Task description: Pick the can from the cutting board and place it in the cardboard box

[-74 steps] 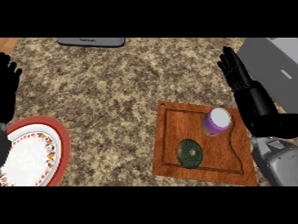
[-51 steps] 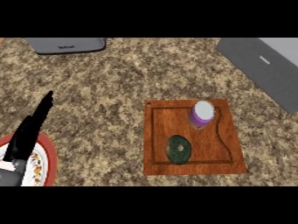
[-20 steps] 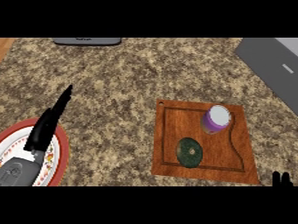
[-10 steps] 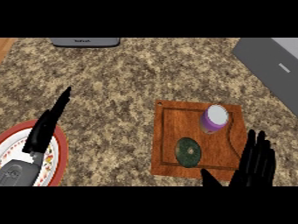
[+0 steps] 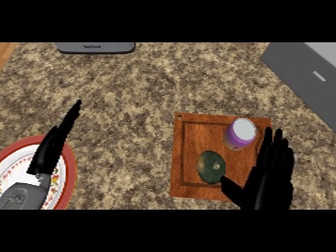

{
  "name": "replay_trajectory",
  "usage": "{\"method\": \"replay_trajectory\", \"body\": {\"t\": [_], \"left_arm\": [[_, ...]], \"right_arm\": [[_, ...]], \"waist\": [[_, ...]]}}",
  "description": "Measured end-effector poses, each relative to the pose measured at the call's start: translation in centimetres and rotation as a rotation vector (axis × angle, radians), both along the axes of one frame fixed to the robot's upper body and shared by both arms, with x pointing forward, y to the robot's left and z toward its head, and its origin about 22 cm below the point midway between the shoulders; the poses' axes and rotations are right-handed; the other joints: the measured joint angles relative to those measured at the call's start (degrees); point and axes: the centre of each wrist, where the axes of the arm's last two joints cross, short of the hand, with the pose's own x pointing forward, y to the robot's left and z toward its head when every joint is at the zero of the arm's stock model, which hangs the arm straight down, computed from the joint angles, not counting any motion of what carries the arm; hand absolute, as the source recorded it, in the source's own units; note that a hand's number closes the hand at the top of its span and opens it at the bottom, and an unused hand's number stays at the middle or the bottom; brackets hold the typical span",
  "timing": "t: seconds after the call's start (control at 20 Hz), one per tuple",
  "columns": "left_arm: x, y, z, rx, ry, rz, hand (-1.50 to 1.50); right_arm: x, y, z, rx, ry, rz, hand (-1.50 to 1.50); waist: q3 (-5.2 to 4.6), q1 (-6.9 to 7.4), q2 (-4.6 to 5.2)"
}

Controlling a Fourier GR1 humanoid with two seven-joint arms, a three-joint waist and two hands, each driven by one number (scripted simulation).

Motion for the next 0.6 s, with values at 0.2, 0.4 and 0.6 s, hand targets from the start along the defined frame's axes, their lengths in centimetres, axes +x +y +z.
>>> {"method": "replay_trajectory", "body": {"t": [0.2,0.4,0.6], "left_arm": [[0.8,0.5,0.8,0.001,-0.006,0.001,0.00],[0.8,0.4,0.8,-0.008,0.001,0.004,0.00],[0.3,0.3,0.9,-0.009,-0.002,0.000,0.00]], "right_arm": [[1.3,0.0,-0.4,-0.005,0.011,-0.010,-1.50],[2.8,-0.3,-0.8,0.001,0.021,-0.015,-1.50],[4.0,-0.4,-1.4,0.006,0.039,0.004,-1.50]], "waist": [[-0.05,-0.08,-0.07],[-0.03,-0.07,-0.04],[0.02,0.04,0.01]]}}
